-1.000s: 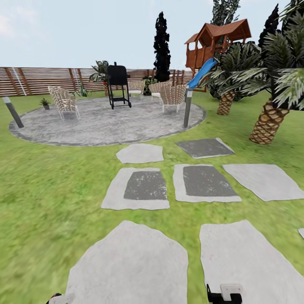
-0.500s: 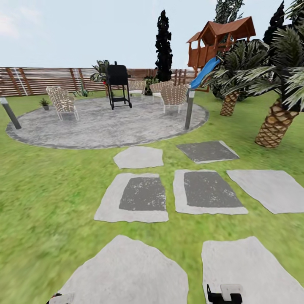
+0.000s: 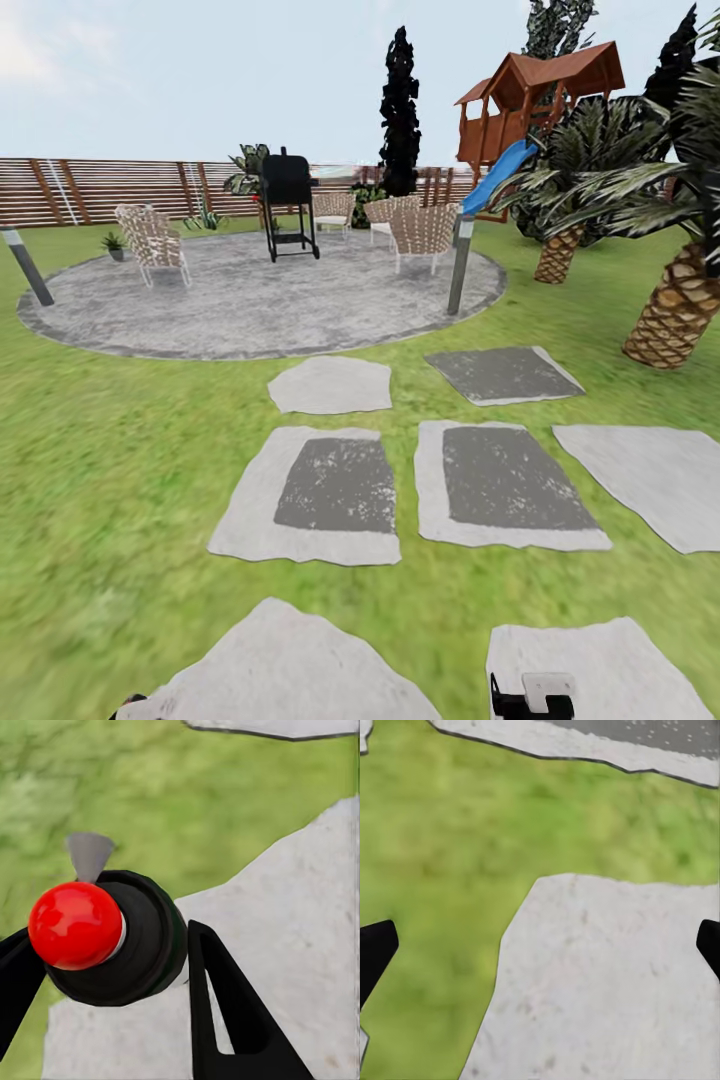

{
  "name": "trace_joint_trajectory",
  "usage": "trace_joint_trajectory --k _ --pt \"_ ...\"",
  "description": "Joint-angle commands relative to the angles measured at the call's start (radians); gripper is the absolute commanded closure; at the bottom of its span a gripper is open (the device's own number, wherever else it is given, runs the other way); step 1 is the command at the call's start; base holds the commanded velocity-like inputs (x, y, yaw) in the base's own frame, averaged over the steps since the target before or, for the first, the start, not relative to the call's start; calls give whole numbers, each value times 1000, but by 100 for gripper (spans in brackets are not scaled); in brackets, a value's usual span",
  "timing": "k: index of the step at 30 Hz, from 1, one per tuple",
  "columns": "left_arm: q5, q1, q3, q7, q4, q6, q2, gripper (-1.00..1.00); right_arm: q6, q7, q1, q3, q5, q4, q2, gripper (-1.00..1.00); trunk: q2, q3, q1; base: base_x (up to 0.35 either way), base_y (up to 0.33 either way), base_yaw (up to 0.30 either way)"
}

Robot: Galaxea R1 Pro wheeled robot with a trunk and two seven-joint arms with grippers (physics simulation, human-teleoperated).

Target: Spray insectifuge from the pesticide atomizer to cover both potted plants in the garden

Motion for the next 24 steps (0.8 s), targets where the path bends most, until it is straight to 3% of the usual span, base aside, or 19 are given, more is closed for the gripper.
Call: trace_joint_trajectory --k 1,24 --pt "0 -1 0 3 1 -3 0 100 -1 -8 -1 -1 11 1 0 -100 0 -1 0 337 -99 0" --pt "0 0 0 3 1 -3 0 100 -1 -8 -1 -1 11 1 0 -100 0 -1 0 337 -99 0"
